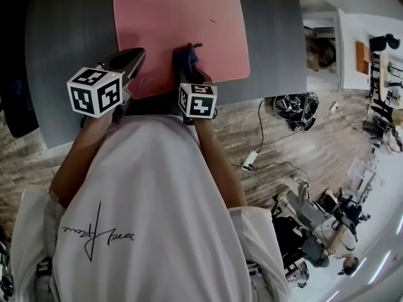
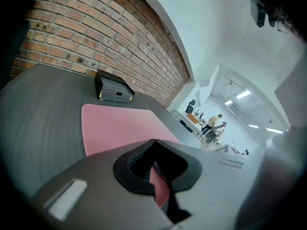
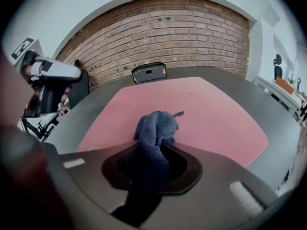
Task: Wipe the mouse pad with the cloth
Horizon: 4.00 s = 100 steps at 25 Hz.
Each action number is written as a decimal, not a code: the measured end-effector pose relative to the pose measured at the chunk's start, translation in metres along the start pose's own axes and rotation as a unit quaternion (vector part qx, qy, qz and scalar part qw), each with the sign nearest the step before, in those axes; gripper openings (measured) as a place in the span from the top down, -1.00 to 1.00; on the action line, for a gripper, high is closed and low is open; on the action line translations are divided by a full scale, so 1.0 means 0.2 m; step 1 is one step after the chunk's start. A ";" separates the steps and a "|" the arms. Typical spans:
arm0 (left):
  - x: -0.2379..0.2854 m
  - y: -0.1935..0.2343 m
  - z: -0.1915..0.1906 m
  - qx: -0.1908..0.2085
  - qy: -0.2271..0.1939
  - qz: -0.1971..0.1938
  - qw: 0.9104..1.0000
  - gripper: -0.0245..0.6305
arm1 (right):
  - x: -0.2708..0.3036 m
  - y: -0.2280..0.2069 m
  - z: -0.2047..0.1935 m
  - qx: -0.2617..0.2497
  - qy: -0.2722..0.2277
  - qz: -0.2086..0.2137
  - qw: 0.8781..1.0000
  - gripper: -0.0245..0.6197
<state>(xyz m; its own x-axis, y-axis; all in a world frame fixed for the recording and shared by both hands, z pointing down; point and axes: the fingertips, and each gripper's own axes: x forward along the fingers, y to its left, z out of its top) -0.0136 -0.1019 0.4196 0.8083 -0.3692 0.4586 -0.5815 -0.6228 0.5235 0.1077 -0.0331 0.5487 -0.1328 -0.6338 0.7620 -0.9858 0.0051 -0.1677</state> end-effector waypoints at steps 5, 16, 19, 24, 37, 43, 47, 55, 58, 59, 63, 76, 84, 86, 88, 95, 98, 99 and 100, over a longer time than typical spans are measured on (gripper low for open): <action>0.01 -0.01 0.01 0.000 -0.002 -0.002 1.000 0.89 | 0.02 0.12 0.00 -0.012 0.006 0.032 0.999 0.66; -0.01 0.00 0.01 -0.012 -0.007 -0.002 1.000 0.89 | 0.07 0.32 0.01 -0.048 0.021 0.080 0.995 0.66; -0.02 0.02 0.01 -0.014 -0.009 0.001 1.000 0.89 | 0.09 0.36 0.00 -0.059 0.024 0.090 0.994 0.66; -0.03 0.02 0.02 -0.021 -0.017 0.006 1.000 0.89 | 0.09 0.38 0.01 -0.056 0.026 0.100 0.993 0.66; -0.06 0.08 0.00 -0.035 -0.022 0.017 0.999 0.89 | 0.16 0.47 0.05 -0.085 0.032 0.116 0.989 0.66; -0.06 0.09 0.00 -0.037 -0.020 0.018 0.999 0.89 | 0.19 0.50 0.08 -0.088 0.043 0.122 0.988 0.66; -0.05 0.08 -0.01 -0.041 -0.016 0.014 0.999 0.89 | 0.21 0.51 0.11 -0.095 0.047 0.117 0.987 0.65; -0.07 0.10 0.02 -0.026 -0.021 0.028 0.999 0.89 | 0.26 0.52 0.16 -0.079 0.050 0.122 0.988 0.63; -0.06 0.11 0.00 -0.034 -0.017 0.028 0.999 0.89 | 0.27 0.52 0.18 -0.076 0.056 0.126 0.988 0.62; -0.07 0.11 0.00 -0.035 -0.017 0.029 0.999 0.89 | 0.28 0.52 0.19 -0.077 0.057 0.127 0.987 0.61; -0.07 0.13 -0.01 -0.038 -0.013 0.031 0.999 0.89 | 0.29 0.53 0.20 -0.077 0.062 0.133 0.986 0.61; -0.05 0.15 -0.02 -0.050 -0.007 0.035 0.998 0.89 | 0.36 0.48 0.30 -0.073 0.066 0.131 0.986 0.60; -0.04 0.17 -0.03 -0.055 -0.001 0.037 0.998 0.89 | 0.38 0.39 0.35 -0.062 0.065 0.124 0.988 0.60; -0.04 0.17 -0.03 -0.059 0.000 0.036 0.998 0.89 | 0.38 0.37 0.35 -0.054 0.066 0.122 0.989 0.60; -0.04 0.17 -0.03 -0.060 0.001 0.034 0.998 0.89 | 0.38 0.36 0.36 -0.051 0.065 0.123 0.989 0.60; -0.04 0.17 -0.03 -0.060 0.003 0.034 0.998 0.89 | 0.38 0.27 0.37 -0.042 0.066 0.113 0.990 0.60; -0.03 0.17 -0.04 -0.061 0.004 0.034 0.998 0.89 | 0.38 0.23 0.38 -0.037 0.065 0.109 0.991 0.60; -0.03 0.17 -0.04 -0.060 0.004 0.033 0.998 0.89 | 0.38 0.22 0.38 -0.036 0.064 0.109 0.991 0.60; -0.03 0.17 -0.04 -0.060 0.004 0.033 0.998 0.89 | 0.38 0.21 0.38 -0.035 0.064 0.109 0.991 0.60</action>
<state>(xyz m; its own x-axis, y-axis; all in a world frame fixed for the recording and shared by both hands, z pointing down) -0.0391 -0.1152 0.4401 0.7672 -0.4005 0.5010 -0.6409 -0.5094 0.5742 0.0646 -0.1401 0.5509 -0.3506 -0.5092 0.7860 -0.9365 0.1877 -0.2961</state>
